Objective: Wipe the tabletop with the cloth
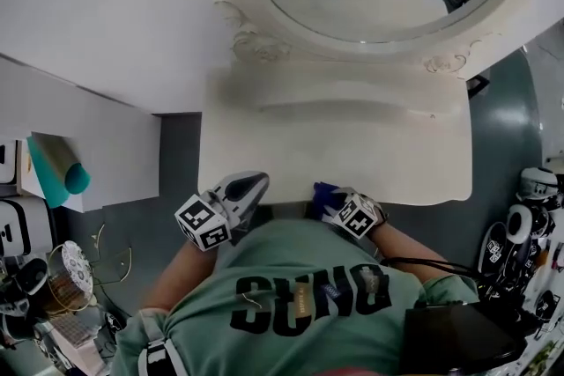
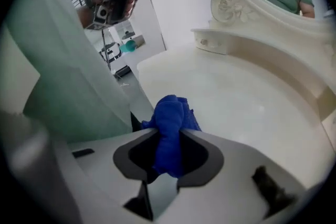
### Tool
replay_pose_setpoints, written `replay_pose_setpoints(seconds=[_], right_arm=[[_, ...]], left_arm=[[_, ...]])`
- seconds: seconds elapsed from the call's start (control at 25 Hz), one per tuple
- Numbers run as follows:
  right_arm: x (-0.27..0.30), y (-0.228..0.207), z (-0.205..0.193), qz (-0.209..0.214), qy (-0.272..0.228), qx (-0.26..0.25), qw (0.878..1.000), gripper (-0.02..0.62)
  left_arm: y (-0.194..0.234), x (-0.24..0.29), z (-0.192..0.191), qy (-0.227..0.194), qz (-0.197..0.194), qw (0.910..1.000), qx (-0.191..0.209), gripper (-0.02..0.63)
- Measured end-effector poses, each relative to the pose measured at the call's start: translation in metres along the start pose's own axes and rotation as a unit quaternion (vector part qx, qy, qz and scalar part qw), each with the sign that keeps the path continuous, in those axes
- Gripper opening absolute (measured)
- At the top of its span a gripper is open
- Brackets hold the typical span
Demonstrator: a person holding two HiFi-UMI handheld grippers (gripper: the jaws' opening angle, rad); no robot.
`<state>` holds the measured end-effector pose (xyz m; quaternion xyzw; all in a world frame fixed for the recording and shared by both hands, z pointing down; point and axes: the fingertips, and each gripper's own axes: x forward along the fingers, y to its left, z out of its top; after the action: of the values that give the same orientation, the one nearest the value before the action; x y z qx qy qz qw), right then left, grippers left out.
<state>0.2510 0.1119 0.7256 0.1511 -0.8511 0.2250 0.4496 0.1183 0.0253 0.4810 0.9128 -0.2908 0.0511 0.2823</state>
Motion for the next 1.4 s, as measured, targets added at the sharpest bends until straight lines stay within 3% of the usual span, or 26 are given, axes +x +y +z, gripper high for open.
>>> replay_pose_setpoints(seconds=[0.08, 0.2, 0.32, 0.44, 0.56, 0.64, 0.72, 0.92, 1.04, 1.12, 1.28, 1.4], right_arm=[[-0.012, -0.035, 0.018, -0.022, -0.044, 0.021, 0.999, 0.103], [-0.038, -0.140, 0.060, -0.132, -0.104, 0.048, 0.985, 0.104], [-0.044, -0.231, 0.090, -0.227, -0.117, 0.066, 0.964, 0.104], [-0.032, -0.273, 0.102, -0.267, -0.114, 0.094, 0.952, 0.106], [-0.014, -0.287, 0.100, -0.268, -0.101, 0.128, 0.950, 0.106], [-0.011, -0.286, 0.099, -0.268, -0.094, 0.133, 0.950, 0.106], [-0.011, -0.263, 0.091, -0.255, -0.069, 0.116, 0.957, 0.104], [-0.018, -0.136, 0.017, -0.185, -0.013, 0.070, 0.980, 0.104], [-0.021, -0.059, -0.022, -0.149, 0.004, 0.073, 0.986, 0.104], [-0.022, -0.032, -0.032, -0.145, 0.010, 0.084, 0.986, 0.104], [-0.027, -0.029, -0.033, -0.148, 0.000, 0.110, 0.983, 0.104], [-0.048, -0.098, -0.017, -0.217, -0.054, 0.141, 0.964, 0.104]], left_arm=[[-0.011, -0.004, -0.007, 0.001, 0.013, 0.9999, -0.002, 0.002], [-0.015, -0.017, -0.013, -0.003, 0.038, 0.9993, -0.003, 0.002], [-0.014, -0.033, -0.019, -0.008, 0.066, 0.9977, -0.013, 0.002], [-0.012, -0.044, -0.024, -0.011, 0.083, 0.9963, -0.019, 0.002], [-0.005, -0.055, -0.026, -0.016, 0.091, 0.9953, -0.028, 0.002], [0.003, -0.063, -0.027, -0.019, 0.091, 0.9952, -0.030, 0.002], [0.012, -0.069, -0.026, -0.018, 0.083, 0.9959, -0.030, 0.002], [0.032, -0.066, -0.011, -0.016, 0.034, 0.9992, -0.017, 0.002], [0.042, -0.060, -0.002, -0.011, -0.004, 0.9999, -0.006, 0.002], [0.048, -0.055, 0.005, -0.009, -0.025, 0.9997, -0.001, 0.002], [0.044, -0.043, 0.014, 0.003, -0.063, 0.9979, 0.012, 0.002], [0.042, -0.041, 0.018, 0.009, -0.075, 0.9970, 0.017, 0.002]])
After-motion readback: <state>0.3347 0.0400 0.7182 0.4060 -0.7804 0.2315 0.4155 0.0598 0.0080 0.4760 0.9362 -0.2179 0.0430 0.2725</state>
